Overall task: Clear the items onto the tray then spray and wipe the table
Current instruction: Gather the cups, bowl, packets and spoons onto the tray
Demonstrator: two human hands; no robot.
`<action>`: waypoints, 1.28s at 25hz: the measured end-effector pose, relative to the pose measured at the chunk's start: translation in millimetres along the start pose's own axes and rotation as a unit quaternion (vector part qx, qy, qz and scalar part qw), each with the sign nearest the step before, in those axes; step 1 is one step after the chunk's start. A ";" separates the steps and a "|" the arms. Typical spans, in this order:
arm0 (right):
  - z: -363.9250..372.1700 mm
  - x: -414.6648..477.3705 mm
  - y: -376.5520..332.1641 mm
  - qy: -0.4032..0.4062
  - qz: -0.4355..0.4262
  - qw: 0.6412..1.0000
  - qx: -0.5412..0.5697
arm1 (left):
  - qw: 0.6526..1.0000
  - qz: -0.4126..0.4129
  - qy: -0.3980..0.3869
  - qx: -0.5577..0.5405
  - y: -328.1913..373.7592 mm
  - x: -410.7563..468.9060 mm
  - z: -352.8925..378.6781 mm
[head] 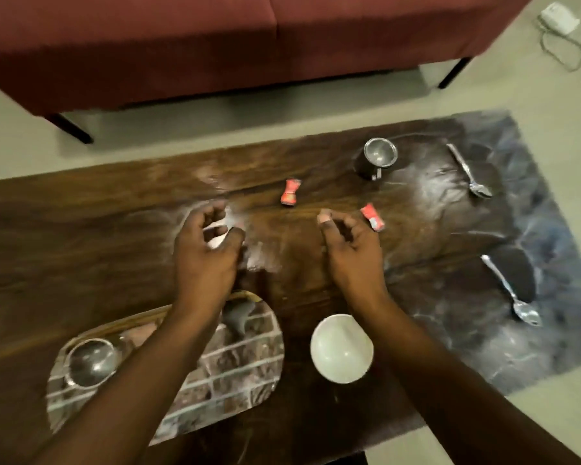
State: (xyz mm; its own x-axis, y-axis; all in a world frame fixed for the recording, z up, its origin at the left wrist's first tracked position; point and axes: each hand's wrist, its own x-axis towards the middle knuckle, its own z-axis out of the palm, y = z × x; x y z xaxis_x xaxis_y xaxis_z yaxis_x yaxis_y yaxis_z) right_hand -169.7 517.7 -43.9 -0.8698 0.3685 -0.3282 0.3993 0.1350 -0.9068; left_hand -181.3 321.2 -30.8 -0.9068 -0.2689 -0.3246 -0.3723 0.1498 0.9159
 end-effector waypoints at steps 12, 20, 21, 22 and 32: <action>-118.9 174.8 19.0 -0.016 0.056 0.997 0.047 | 0.991 -0.087 -0.094 0.027 51.7 55.3 232.1; -106.2 216.0 25.5 -0.076 0.044 0.996 0.014 | 0.984 -0.148 -0.064 -0.082 33.9 82.5 287.1; -102.9 215.2 26.0 -0.073 0.045 0.996 0.019 | 0.982 -0.152 -0.059 -0.098 30.9 83.8 287.9; -99.4 213.3 25.7 -0.064 0.046 0.997 0.026 | 0.979 -0.160 -0.052 -0.116 28.6 83.9 287.8; -17.9 64.6 -13.5 -0.121 0.000 0.990 0.069 | 0.970 -0.104 0.093 -0.199 19.4 -15.3 123.2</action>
State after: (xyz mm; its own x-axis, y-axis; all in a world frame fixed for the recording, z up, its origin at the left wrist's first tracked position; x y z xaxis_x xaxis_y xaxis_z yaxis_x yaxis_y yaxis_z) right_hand -226.0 556.1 -48.1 -0.9205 0.1348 -0.3668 0.3705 0.0026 -0.9288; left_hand -198.9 445.5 -37.1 -0.7551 -0.4263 -0.4982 -0.4039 -0.2961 0.8656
